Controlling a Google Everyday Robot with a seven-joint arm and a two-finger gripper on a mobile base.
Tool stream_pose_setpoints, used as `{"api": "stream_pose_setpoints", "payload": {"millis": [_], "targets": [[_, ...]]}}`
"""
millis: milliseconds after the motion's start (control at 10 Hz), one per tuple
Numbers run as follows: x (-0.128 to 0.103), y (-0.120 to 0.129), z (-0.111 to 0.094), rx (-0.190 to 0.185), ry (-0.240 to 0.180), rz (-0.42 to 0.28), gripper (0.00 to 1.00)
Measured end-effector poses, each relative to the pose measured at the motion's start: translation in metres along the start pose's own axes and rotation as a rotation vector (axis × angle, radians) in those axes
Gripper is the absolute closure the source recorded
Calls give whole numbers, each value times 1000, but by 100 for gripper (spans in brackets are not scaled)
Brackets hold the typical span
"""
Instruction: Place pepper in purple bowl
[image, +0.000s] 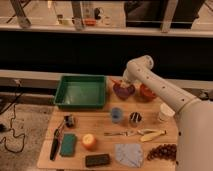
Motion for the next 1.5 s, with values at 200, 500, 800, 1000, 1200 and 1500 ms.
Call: {"api": "stream_pose_setpoints", "payload": {"millis": [200, 500, 800, 1000, 1200, 1500], "targets": [[0, 0, 0, 0, 0, 0, 48], [1, 1, 1, -2, 0, 1, 23], [0, 1, 1, -2, 0, 1, 20], [0, 1, 1, -2, 0, 1, 20], [0, 1, 1, -2, 0, 1, 20], [1, 1, 1, -2, 0, 1, 20]]}}
